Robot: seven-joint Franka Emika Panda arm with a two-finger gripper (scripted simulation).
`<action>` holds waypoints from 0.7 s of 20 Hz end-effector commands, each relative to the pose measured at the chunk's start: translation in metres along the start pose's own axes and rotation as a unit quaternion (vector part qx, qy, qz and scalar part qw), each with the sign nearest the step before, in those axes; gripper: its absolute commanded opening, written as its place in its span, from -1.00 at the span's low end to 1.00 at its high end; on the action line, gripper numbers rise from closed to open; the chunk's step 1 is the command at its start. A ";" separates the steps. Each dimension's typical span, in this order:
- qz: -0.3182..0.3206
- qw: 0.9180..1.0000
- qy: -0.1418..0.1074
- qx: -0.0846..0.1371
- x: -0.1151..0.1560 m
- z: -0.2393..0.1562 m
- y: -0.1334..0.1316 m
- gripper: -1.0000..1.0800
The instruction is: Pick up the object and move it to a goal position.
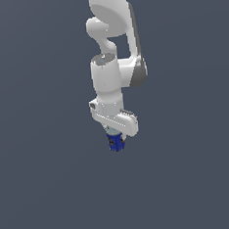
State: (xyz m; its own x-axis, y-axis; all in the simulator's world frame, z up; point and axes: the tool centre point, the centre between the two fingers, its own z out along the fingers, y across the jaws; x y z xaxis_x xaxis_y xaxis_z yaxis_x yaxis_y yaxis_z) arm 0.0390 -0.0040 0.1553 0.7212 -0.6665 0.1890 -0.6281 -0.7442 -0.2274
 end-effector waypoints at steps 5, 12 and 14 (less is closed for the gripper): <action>-0.020 0.995 0.058 0.073 0.053 -0.049 -0.025 -1.00; -0.037 0.985 0.103 0.133 0.091 -0.095 -0.042 -1.00; -0.041 0.982 0.114 0.148 0.099 -0.107 -0.045 -1.00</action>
State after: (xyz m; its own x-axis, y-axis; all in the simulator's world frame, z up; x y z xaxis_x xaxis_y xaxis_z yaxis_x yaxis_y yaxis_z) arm 0.1034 -0.0383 0.2723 0.6699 -0.6266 0.3981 -0.4555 -0.7704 -0.4461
